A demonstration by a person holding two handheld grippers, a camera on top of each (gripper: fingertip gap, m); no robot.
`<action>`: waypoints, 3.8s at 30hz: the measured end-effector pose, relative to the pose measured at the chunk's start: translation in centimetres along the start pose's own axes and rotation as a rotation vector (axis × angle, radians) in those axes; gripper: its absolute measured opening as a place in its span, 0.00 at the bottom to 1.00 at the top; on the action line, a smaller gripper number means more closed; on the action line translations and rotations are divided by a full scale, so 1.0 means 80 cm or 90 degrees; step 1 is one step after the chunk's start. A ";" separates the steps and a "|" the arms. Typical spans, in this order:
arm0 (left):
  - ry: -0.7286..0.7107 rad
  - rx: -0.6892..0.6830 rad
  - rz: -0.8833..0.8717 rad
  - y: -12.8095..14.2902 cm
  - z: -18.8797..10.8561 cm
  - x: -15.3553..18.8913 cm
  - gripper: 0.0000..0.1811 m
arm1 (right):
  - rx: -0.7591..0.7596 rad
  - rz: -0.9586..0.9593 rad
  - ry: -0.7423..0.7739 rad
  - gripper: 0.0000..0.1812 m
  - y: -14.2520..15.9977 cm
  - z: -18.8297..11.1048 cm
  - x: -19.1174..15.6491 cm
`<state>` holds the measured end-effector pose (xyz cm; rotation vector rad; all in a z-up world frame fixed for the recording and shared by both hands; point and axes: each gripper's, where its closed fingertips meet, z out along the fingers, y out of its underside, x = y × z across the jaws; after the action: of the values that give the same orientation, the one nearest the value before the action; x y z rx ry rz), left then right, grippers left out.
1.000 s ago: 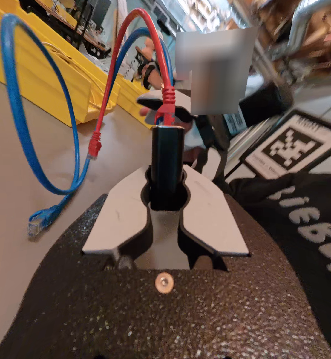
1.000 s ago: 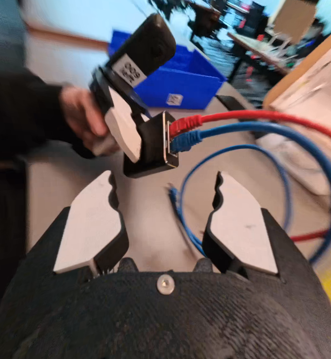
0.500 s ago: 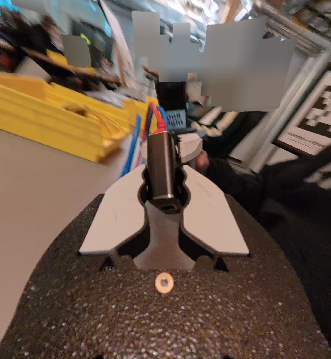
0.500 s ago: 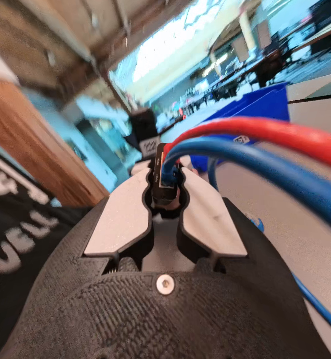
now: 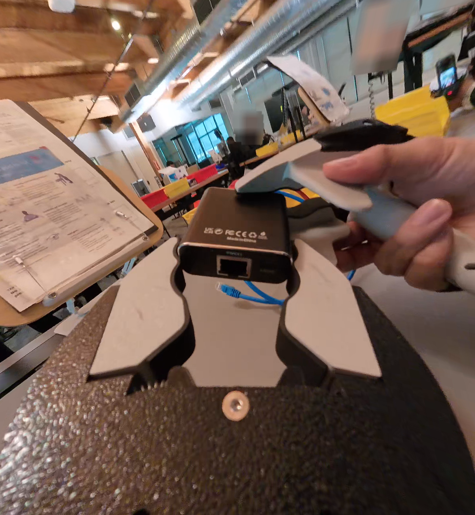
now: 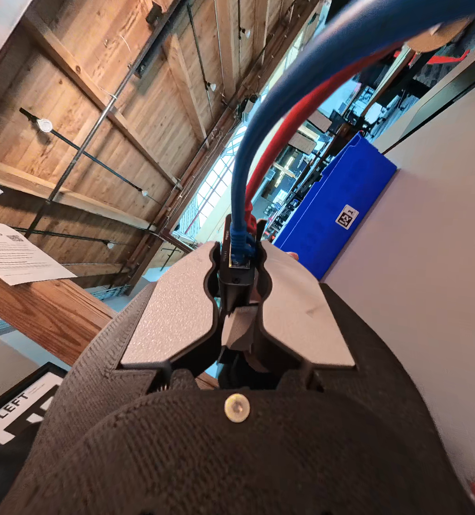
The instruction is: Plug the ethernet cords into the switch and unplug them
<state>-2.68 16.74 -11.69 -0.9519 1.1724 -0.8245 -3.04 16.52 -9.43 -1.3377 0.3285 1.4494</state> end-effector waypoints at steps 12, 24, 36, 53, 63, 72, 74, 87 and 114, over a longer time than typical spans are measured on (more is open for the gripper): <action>-0.020 0.048 0.030 -0.002 -0.007 -0.006 0.39 | -0.050 -0.063 0.031 0.13 0.014 0.003 0.003; -0.008 0.035 -0.120 0.008 -0.008 -0.024 0.38 | 0.016 -0.075 0.054 0.18 -0.012 -0.005 0.021; -0.057 0.005 -0.063 0.014 -0.006 -0.027 0.38 | 0.069 -0.014 0.028 0.09 -0.008 0.000 0.023; -0.098 -0.028 -0.029 0.022 -0.002 -0.025 0.38 | 0.117 0.074 0.012 0.07 -0.007 -0.002 0.035; -0.107 -0.036 -0.012 0.024 -0.001 -0.024 0.38 | 0.117 0.073 0.006 0.07 -0.007 -0.005 0.038; -0.110 -0.031 0.024 0.024 -0.001 -0.023 0.38 | 0.069 -0.041 -0.035 0.07 -0.004 -0.008 0.032; -0.116 -0.032 0.036 0.024 -0.001 -0.023 0.38 | 0.061 -0.057 -0.045 0.07 -0.004 -0.007 0.032; -0.178 -0.052 0.014 0.029 -0.003 -0.041 0.38 | 0.064 -0.036 -0.056 0.04 -0.011 0.013 0.037; -0.247 0.144 -0.228 -0.072 -0.072 -0.129 0.37 | -0.532 -0.380 0.030 0.06 0.098 -0.066 0.013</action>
<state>-10.60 22.88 -3.25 -1.0889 0.5686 -0.9800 -6.35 10.01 -15.48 -1.9057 -0.6819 1.0528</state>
